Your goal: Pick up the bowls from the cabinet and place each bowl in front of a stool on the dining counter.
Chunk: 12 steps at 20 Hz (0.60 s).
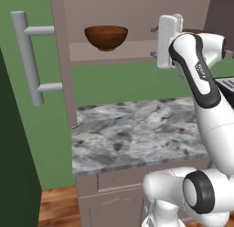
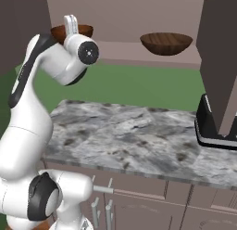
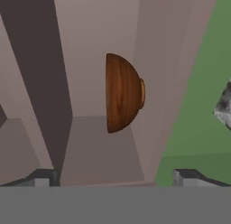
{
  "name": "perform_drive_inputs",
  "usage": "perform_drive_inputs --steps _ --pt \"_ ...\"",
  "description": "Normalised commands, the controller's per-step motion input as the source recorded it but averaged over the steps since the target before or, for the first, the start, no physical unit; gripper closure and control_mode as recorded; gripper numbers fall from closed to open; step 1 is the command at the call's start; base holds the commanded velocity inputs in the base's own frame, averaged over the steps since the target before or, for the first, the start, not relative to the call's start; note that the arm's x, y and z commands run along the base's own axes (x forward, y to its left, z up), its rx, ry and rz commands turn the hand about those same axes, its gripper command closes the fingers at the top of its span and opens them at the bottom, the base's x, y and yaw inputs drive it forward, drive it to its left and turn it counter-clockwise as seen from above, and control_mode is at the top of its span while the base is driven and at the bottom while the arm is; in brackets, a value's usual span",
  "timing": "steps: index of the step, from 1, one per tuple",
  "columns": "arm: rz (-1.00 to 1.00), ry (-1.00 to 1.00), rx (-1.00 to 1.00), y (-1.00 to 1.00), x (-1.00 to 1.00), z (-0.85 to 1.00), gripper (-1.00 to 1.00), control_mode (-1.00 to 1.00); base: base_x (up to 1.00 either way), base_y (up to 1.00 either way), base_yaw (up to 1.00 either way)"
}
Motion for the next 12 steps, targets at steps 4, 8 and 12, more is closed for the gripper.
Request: perform_drive_inputs --steps 4,8,12 --pt "-0.01 0.00 0.00 0.18 0.32 -0.08 -1.00 -1.00 0.00 0.00 0.00" --pt "-0.03 0.00 -0.02 0.16 0.29 -0.09 -1.00 -1.00 0.00 0.00 0.00" --pt "0.00 0.00 -0.02 0.00 0.25 0.00 -1.00 -1.00 0.00 0.00 0.00"
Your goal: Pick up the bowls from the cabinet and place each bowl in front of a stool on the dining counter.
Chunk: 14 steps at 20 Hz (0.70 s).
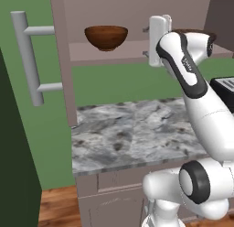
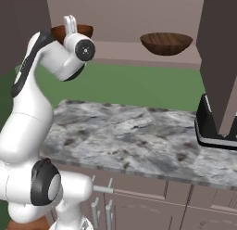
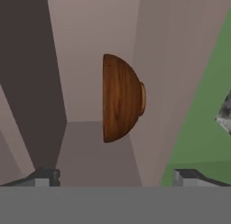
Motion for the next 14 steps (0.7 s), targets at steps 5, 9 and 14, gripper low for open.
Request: perform_drive_inputs --steps 5,9,14 --pt "0.00 0.00 -0.01 0.00 0.29 0.00 -1.00 -1.00 0.00 0.00 0.00" --pt "0.00 0.02 -0.05 0.00 0.35 -0.02 -1.00 -1.00 0.00 0.00 0.00" --pt "-0.03 0.00 -0.06 0.00 0.47 -0.01 -1.00 -1.00 0.00 0.00 0.00"
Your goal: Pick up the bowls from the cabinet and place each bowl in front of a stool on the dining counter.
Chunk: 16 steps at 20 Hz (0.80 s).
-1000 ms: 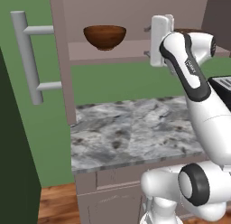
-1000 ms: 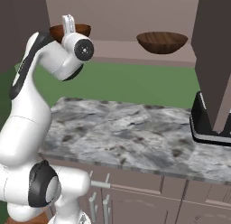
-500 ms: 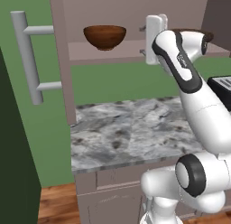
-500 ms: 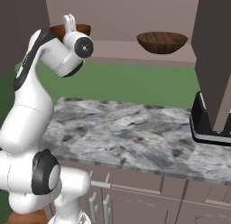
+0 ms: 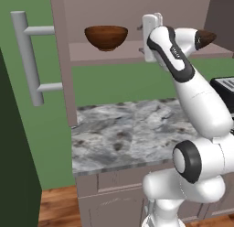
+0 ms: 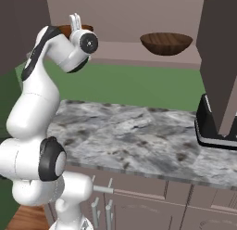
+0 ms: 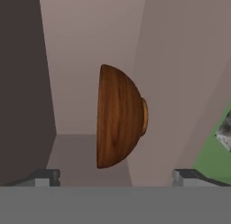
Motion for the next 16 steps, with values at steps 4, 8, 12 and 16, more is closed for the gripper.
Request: perform_drive_inputs --steps 4,8,12,16 --pt "-0.05 0.00 -0.01 0.13 0.39 0.00 -1.00 -1.00 0.00 0.00 0.00" --pt "-0.04 0.00 0.00 0.26 0.36 -0.03 -1.00 -1.00 0.00 0.00 0.00" --pt "-0.03 0.00 0.00 0.17 0.26 0.00 -1.00 -1.00 0.00 0.00 0.00" --pt "-0.02 0.00 -0.01 0.07 0.26 0.00 -1.00 -1.00 0.00 0.00 0.00"
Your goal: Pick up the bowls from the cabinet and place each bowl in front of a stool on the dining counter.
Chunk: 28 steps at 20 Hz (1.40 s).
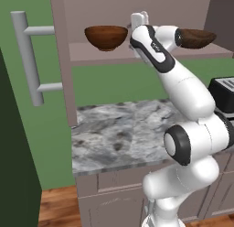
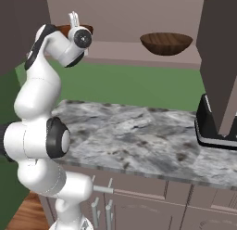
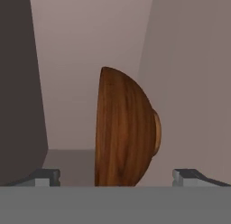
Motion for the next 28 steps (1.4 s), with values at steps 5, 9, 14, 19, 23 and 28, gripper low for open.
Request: perform_drive_inputs --steps 5,9,14,19,23,28 --pt "0.00 0.02 -0.03 0.00 0.15 0.00 -1.00 -1.00 0.00 0.00 0.00" --pt "0.00 0.01 0.00 0.00 0.22 0.00 -1.00 -1.00 0.00 0.00 0.00" --pt "0.00 0.00 0.00 0.00 0.28 0.00 -1.00 -1.00 0.00 0.00 0.00" --pt "0.00 0.01 0.00 0.02 0.30 -0.02 -1.00 -1.00 0.00 0.00 0.00" --pt "0.00 0.05 0.00 0.08 0.28 -0.01 -1.00 -1.00 0.00 0.00 0.00" --pt "0.00 0.08 0.00 0.09 0.21 0.00 -1.00 -1.00 0.00 0.00 0.00"
